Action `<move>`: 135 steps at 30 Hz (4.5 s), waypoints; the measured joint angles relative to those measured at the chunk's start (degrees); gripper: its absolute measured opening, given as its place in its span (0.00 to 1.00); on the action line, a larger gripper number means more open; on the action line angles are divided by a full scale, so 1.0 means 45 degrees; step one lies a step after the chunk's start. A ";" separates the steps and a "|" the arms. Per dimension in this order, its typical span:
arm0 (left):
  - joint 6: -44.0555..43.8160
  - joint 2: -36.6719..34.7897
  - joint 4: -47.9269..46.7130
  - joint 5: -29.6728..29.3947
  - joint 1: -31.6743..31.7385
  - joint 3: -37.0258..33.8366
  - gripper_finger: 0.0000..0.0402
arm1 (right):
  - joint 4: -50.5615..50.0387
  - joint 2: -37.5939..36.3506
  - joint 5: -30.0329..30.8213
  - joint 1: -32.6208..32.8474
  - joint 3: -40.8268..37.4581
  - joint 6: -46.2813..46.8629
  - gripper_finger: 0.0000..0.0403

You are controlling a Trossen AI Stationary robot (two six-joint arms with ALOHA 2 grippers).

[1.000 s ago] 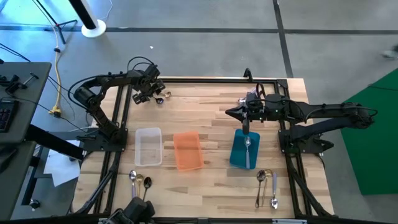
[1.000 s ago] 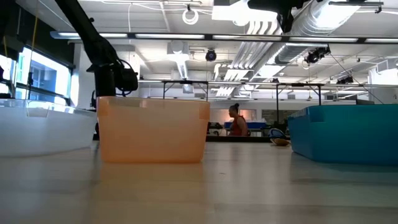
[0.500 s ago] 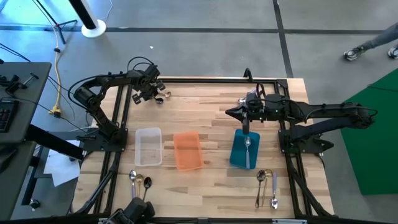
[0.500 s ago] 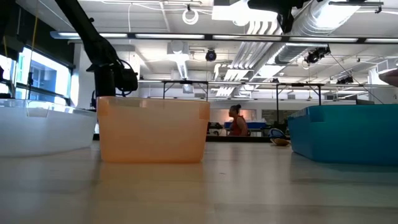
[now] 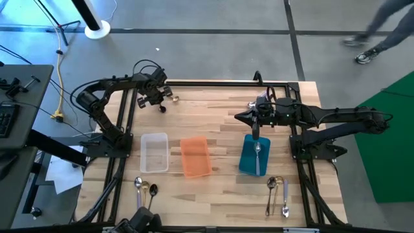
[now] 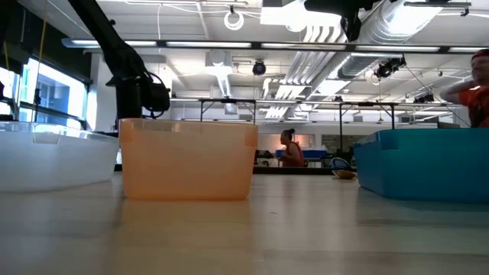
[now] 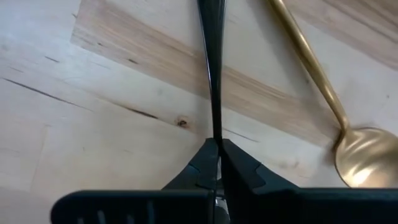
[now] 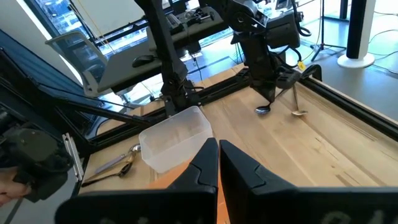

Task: Sort silverware by color (type)
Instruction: Put the top left black spoon into the orange bin

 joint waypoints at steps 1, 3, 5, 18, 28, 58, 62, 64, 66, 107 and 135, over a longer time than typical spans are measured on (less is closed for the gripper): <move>0.0041 -0.0039 0.0004 0.0009 0.0000 0.0000 0.00 | -0.0004 0.0000 0.0000 0.0000 0.0000 0.0001 0.00; 0.0112 -0.0087 0.0004 0.0014 0.0000 0.0000 0.00 | -0.0005 0.0000 0.0000 0.0005 0.0000 0.0005 0.00; 0.0120 -0.0087 -0.0042 0.0045 0.0000 0.0000 0.00 | -0.0001 0.0000 0.0000 0.0004 0.0000 0.0000 0.00; 0.0291 -0.0092 -0.0259 0.0495 -0.0536 -0.0005 0.00 | -0.0005 0.0000 0.0000 0.0000 0.0000 0.0005 0.00; -0.0271 -0.0097 -0.0409 0.0428 -0.1713 -0.0005 0.00 | 0.0013 -0.0005 0.0000 0.0001 -0.0052 0.0000 0.00; 0.0894 -0.0052 -0.0087 -0.0214 -0.1982 -0.0010 0.42 | 0.0335 0.0777 -0.0097 0.0000 -0.0228 0.0010 0.00; 0.0844 0.0417 -0.0081 -0.0190 -0.1982 0.0031 0.44 | 0.0350 0.0777 -0.0097 0.0004 -0.0232 0.0013 0.00; 0.0776 0.0693 -0.0093 -0.0202 -0.1982 0.0057 0.44 | 0.0353 0.0777 -0.0097 0.0003 -0.0230 0.0039 0.00; 0.0749 0.0899 -0.0199 -0.0214 -0.1984 0.0073 0.44 | 0.0359 0.0777 -0.0097 0.0005 -0.0228 0.0044 0.00; 0.2109 0.0899 -0.0564 -0.0108 -0.1904 0.0019 0.00 | 0.0393 0.0772 -0.0141 0.0002 -0.0228 0.0442 0.00; 0.3406 -0.3278 -0.0421 -0.2179 -0.2188 -0.0049 0.00 | 0.0393 0.0772 0.0012 0.0000 -0.0228 0.0195 0.00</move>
